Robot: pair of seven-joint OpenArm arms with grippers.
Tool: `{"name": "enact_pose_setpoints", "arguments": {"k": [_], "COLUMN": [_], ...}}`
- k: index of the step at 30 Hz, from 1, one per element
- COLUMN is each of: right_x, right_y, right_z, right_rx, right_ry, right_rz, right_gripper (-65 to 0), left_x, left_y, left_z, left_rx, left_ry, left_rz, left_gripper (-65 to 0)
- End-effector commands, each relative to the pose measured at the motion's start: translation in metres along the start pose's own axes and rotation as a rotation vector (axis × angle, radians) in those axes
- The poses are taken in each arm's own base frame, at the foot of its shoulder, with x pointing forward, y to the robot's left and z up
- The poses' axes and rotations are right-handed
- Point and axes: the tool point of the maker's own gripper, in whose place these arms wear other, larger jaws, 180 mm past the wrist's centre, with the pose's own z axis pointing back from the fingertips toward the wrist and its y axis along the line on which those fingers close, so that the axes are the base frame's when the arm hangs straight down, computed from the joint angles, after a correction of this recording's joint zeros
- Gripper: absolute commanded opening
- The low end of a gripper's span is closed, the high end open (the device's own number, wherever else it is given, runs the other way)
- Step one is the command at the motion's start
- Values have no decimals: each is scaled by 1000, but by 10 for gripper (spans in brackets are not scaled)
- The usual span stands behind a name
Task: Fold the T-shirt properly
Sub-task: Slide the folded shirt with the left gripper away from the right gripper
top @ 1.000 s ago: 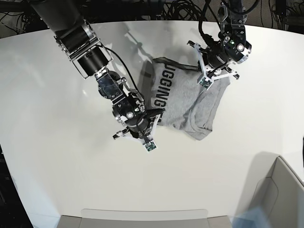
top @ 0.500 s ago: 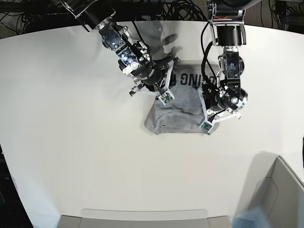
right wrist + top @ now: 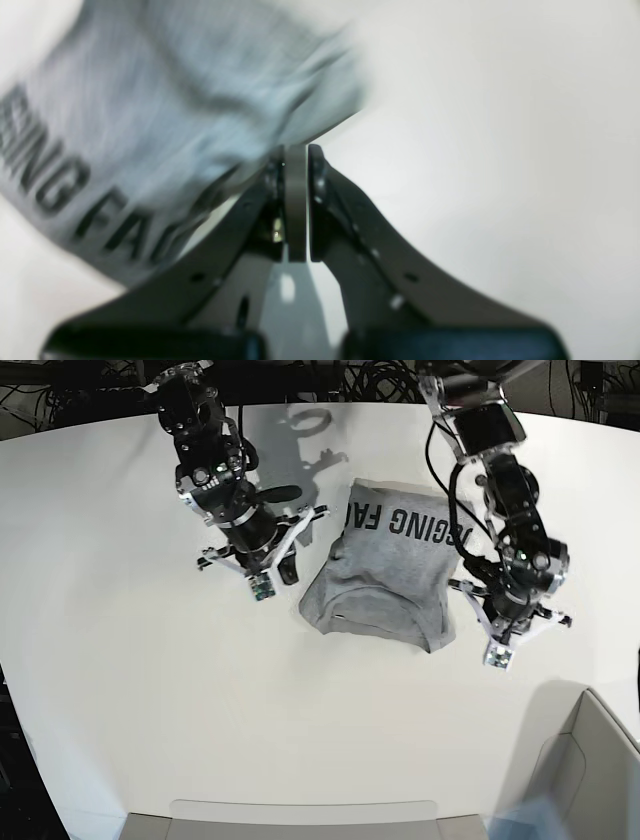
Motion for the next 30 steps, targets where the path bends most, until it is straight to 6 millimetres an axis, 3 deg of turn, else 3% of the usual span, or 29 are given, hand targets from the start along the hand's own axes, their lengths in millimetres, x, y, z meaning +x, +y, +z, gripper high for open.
{"name": "enact_pose_setpoints", "arguments": {"k": [1,7,13,19,26,30], "right_x": [2,-41,-69,-75,-77,-76], "right_y": [-5,-25,-23,-21,-21,-20], "right_z": [6,19,28,31,30,30], "right_rx": [-14,-55,-53,-48,-48,-49], "right_ry": [-20,81,146,161,166,163], "right_rz": [-8,1,8,2,1,-2], "right_gripper": [-650,-650,-650,-650,-650,-650], "left_x": [-1,-52,-44,-39,-46,-72], "left_y": [-11,-63,-78,-86,-131,-158], "left_z": [10,23,29,28,7,-12], "left_rx": [-21,-127,-229,-279,-424,-485], "left_ry": [-28,30,-64,-96,-119,-77], "left_rz": [17,90,197,246,332,401], "left_gripper": [-650,-650,-650,-650,-650,-650]}}
